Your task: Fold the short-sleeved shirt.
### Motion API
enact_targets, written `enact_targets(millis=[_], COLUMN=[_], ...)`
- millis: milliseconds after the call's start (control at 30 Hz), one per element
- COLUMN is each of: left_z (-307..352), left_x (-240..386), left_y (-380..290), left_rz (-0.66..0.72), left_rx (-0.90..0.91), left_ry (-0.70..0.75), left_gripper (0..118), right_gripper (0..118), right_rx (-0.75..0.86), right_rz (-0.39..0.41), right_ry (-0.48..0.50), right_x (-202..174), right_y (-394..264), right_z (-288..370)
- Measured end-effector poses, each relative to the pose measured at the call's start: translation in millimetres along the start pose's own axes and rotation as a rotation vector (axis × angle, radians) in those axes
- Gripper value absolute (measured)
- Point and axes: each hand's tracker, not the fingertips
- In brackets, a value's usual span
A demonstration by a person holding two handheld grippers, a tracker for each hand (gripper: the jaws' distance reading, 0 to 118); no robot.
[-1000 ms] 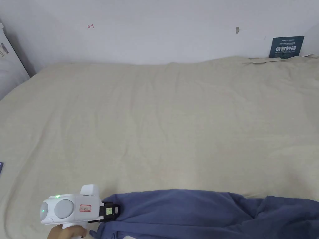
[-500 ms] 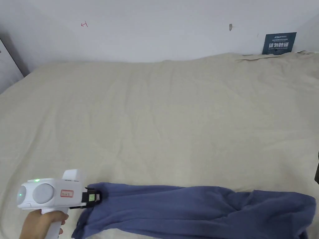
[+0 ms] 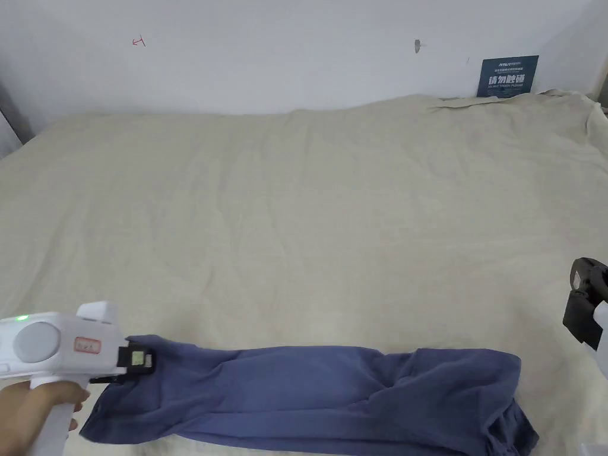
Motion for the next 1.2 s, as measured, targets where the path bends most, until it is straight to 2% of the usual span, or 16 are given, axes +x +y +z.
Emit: enact_targets(millis=[200,333,467,733,767,833,867,900,933,1000,1067,1200], left_z=[-16.5,-39.9,-75.0,-122.6,-125.9,-125.4,-123.5,-118.5,-114.3,-103.8,-88.1,-58.8], left_x=[76.2,132.6,163.7,217.4,217.3,217.8,216.9,215.6,215.9,215.7,209.7,186.3], left_y=[15.1,14.7,17.4,2.3,-0.2,-0.5,0.1,0.1,0.2,1.2,2.3,3.0], left_rz=[-0.071,-0.12,-0.103,-0.132,-0.12,-0.1,-0.089,-0.086,-0.084,-0.103,-0.118,-0.093], left_rx=[-0.033,-0.071,-0.132,-0.215,-0.215,-0.206,-0.201,-0.201,-0.196,-0.167,-0.112,0.006], left_ry=[-0.185,-0.208,-0.275,-0.216,-0.208,-0.214,-0.233,-0.248,-0.254,-0.25,-0.252,-0.265], left_gripper=[1,1,1,5,12,50,64,70,70,97,105,105], right_gripper=[0,0,0,0,0,0,0,0,0,0,0,0], right_rx=[0.005,0.0,-0.005,-0.003,-0.004,-0.006,-0.008,-0.01,-0.012,-0.012,-0.01,-0.005], right_rz=[-0.011,-0.022,-0.024,-0.024,-0.023,-0.023,-0.023,-0.024,-0.024,-0.024,-0.026,-0.022], right_ry=[-0.003,-0.006,-0.015,-0.041,-0.042,-0.048,-0.049,-0.05,-0.05,-0.049,-0.046,-0.037], right_x=[2.4,6.5,12.3,23.0,24.4,25.0,25.5,25.9,26.1,25.9,24.7,20.5], right_y=[-3.6,-7.7,-9.5,-10.5,-10.7,-10.2,-10.3,-10.5,-10.8,-11.2,-10.4,-7.8], right_z=[5.6,9.2,10.7,15.9,16.1,17.4,17.4,17.3,16.9,16.4,16.2,15.8])
